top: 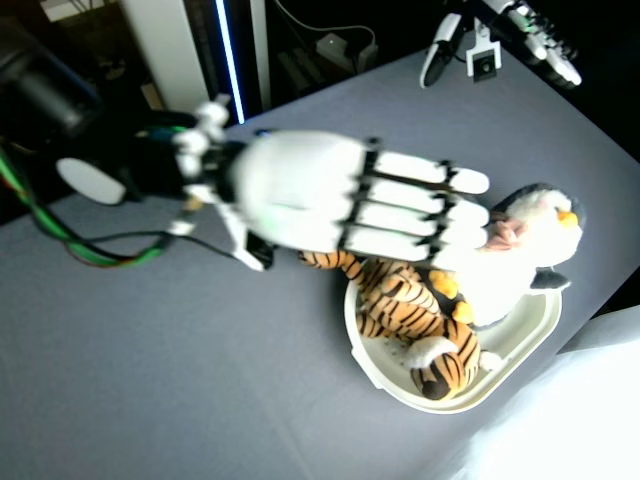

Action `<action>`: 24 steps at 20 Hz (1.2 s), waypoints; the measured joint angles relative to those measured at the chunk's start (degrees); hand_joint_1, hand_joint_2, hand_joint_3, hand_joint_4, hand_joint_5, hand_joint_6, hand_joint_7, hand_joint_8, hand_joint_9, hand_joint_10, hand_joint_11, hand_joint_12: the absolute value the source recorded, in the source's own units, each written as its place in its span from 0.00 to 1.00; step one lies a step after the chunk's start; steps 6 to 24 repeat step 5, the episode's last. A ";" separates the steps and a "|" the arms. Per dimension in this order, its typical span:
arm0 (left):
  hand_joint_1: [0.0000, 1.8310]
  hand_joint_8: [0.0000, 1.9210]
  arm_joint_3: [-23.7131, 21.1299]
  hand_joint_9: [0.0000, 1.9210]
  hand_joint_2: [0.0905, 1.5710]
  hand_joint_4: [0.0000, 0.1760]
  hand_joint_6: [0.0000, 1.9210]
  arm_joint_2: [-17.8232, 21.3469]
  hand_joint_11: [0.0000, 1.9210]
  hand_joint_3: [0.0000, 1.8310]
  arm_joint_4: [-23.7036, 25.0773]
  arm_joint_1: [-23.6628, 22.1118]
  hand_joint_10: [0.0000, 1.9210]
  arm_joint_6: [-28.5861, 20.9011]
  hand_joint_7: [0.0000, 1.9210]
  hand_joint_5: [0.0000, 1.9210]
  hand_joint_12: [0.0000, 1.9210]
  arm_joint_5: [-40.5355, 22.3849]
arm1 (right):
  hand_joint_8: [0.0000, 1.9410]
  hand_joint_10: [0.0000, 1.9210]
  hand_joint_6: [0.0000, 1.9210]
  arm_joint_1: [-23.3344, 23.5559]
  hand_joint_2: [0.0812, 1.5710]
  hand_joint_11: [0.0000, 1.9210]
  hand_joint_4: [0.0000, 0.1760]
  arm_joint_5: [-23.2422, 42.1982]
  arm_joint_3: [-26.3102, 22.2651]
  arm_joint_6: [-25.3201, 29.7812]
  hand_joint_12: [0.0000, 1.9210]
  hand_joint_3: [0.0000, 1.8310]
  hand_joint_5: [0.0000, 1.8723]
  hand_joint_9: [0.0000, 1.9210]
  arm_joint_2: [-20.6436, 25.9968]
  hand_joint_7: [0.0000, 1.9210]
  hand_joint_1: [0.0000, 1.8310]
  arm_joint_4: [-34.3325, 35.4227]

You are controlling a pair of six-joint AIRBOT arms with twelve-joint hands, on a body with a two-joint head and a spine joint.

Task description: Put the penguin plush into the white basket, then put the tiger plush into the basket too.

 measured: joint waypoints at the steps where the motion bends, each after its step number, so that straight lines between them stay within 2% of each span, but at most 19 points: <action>1: 0.22 0.00 0.02 0.05 0.69 0.23 0.00 -0.52 0.03 0.01 0.44 -0.74 0.00 -0.22 0.03 0.00 0.09 -1.31 | 0.00 0.01 0.00 -0.55 0.74 0.11 0.16 4.55 -0.81 0.20 0.03 0.00 0.14 0.16 0.02 0.18 0.39 -0.13; 2: 0.15 0.00 0.07 0.09 0.77 0.00 0.00 -0.76 0.05 0.01 1.95 -1.86 0.01 -0.31 0.07 0.00 0.10 -2.91 | 0.00 0.00 0.00 -1.14 0.73 0.11 0.06 9.16 -2.01 0.26 0.03 0.00 0.15 0.16 0.39 0.18 0.41 -0.61; 3: 0.06 0.01 0.09 0.11 0.80 0.08 0.01 -0.76 0.06 0.01 2.73 -2.54 0.01 -0.33 0.09 0.04 0.10 -3.54 | 0.00 0.00 0.00 -1.66 0.75 0.10 0.22 11.02 -2.49 0.28 0.02 0.00 0.11 0.13 0.81 0.14 0.46 -1.25; 4: 0.06 0.00 0.09 0.11 0.77 0.18 0.00 -0.74 0.08 0.00 3.58 -3.54 0.00 -0.28 0.08 0.05 0.13 -4.52 | 0.00 0.00 0.00 -2.75 0.73 0.11 0.26 13.73 -3.28 0.28 0.02 0.00 0.09 0.14 1.75 0.14 0.54 -2.51; 5: 0.04 0.01 0.20 0.15 0.81 0.25 0.00 -0.74 0.07 0.00 3.76 -4.61 0.00 -0.24 0.13 0.11 0.21 -4.98 | 0.00 0.00 0.00 -3.39 0.72 0.11 0.31 15.63 -4.07 0.17 0.02 0.00 0.08 0.13 2.43 0.10 0.52 -2.82; 24: 0.04 0.01 0.20 0.15 0.81 0.25 0.00 -0.74 0.07 0.00 3.76 -4.61 0.00 -0.24 0.13 0.11 0.21 -4.98 | 0.00 0.00 0.00 -3.39 0.72 0.11 0.31 15.63 -4.07 0.17 0.02 0.00 0.08 0.13 2.43 0.10 0.52 -2.82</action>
